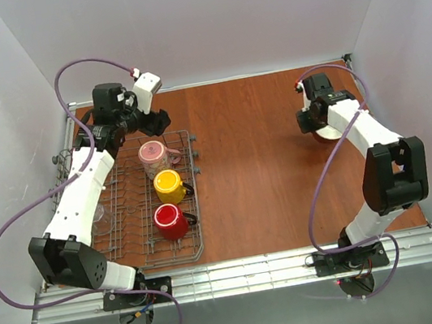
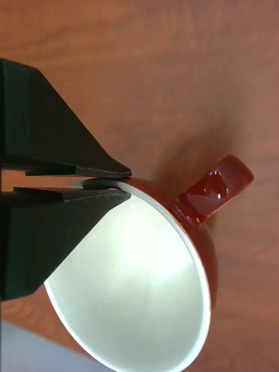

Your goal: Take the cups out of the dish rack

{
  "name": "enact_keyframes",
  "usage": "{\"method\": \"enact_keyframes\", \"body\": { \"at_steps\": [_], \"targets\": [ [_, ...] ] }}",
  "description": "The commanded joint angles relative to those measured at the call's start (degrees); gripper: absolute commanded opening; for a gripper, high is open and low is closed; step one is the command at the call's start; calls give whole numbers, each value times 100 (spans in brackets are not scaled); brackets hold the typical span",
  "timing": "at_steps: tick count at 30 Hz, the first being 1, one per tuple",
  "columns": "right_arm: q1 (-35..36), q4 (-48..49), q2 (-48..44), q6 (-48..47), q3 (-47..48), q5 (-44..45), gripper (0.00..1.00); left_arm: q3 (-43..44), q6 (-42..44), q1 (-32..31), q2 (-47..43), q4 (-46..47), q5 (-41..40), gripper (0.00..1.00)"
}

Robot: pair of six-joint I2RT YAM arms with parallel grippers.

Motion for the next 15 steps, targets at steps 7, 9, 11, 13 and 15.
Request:
{"method": "enact_keyframes", "body": {
  "at_steps": [7, 9, 11, 13, 15],
  "targets": [
    [-506, 2, 291, -462, 281, 745, 1, -252, 384, -5, -342, -274, -679, 80],
    [-558, 10, 362, -454, 246, 710, 1, -261, 419, -5, -298, -335, -723, 79],
    [-594, 11, 388, -462, 228, 666, 1, -287, 437, -5, -280, -379, -767, 80],
    [-637, 11, 423, -471, 211, 666, 1, -322, 472, -5, -254, -406, -802, 80],
    [-655, 28, 458, -471, 193, 614, 1, -340, 490, -5, -237, -432, -846, 80]
  ]
}}
